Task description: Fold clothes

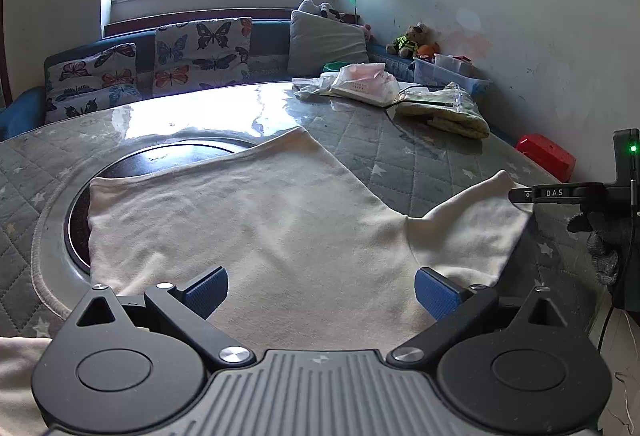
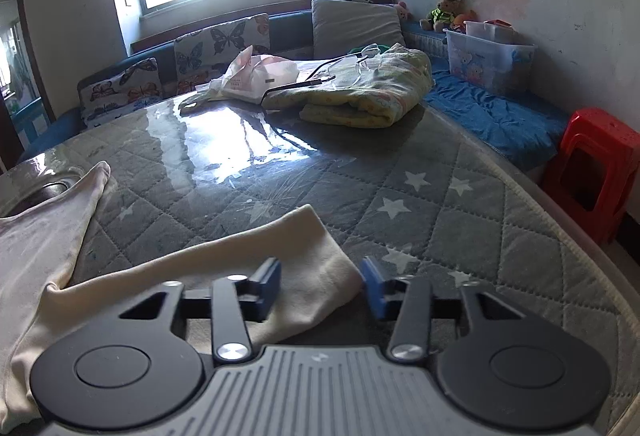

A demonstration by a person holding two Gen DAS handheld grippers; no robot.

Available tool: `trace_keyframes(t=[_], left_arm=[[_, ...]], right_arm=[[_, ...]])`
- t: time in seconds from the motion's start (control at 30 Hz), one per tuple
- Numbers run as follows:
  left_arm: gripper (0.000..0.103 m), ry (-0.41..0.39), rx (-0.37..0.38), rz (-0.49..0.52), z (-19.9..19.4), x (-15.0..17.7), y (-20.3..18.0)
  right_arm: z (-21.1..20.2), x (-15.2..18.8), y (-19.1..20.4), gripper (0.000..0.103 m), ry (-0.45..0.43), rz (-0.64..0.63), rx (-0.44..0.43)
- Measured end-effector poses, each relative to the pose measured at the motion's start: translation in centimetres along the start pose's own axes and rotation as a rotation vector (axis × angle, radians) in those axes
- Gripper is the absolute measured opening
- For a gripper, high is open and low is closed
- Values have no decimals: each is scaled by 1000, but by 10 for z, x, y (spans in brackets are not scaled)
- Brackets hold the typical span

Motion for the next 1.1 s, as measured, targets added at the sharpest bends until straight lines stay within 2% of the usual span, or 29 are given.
trace_keyframes(t=[0.03,0.07,0.17,0.3,0.4,0.5,0.57,0.67,0.77,0.97,1.1], left_arm=[[101,2,4,4,0,0,-1],[101,4,8,9,1,1,-3],[101,13,22,24,3,3,-9],[101,26,52,54,9,6,-21],[97,41,92,85,15,10,-35],[85,55,141,123,22,16,-52],[72,63,173,149,27,19,-64],[64,77,222,188,33,25,-81],[64,90,267,218,40,32,-94],[67,94,302,244,47,40,-107],[76,9,304,176,16,17,-82]], right_arm=[[-1,0,0,25,-1,7,-9],[-3,0,-1,17,-1,22,-27],[-8,-1,-2,12,-13,33,-35],[-22,-10,1,10,-50,49,-61],[-43,-27,9,10,-105,44,-99],[-65,-45,19,10,-155,46,-151],[-78,-55,27,10,-184,45,-183],[-95,-70,36,10,-219,52,-220],[-109,-83,46,10,-246,43,-248],[-130,-101,77,10,-282,-17,-310],[-144,-109,106,10,-299,-76,-361]])
Point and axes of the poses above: each gripper's, at about its wrist camera, not at the fingertips, and z roughly the way its jaws point, y to its left, x to its underside, the point moved 8 cm from there along z, roughly the way its jaws point, and after that the axes turned 9 degrees about -z, right-handed, at the moved point
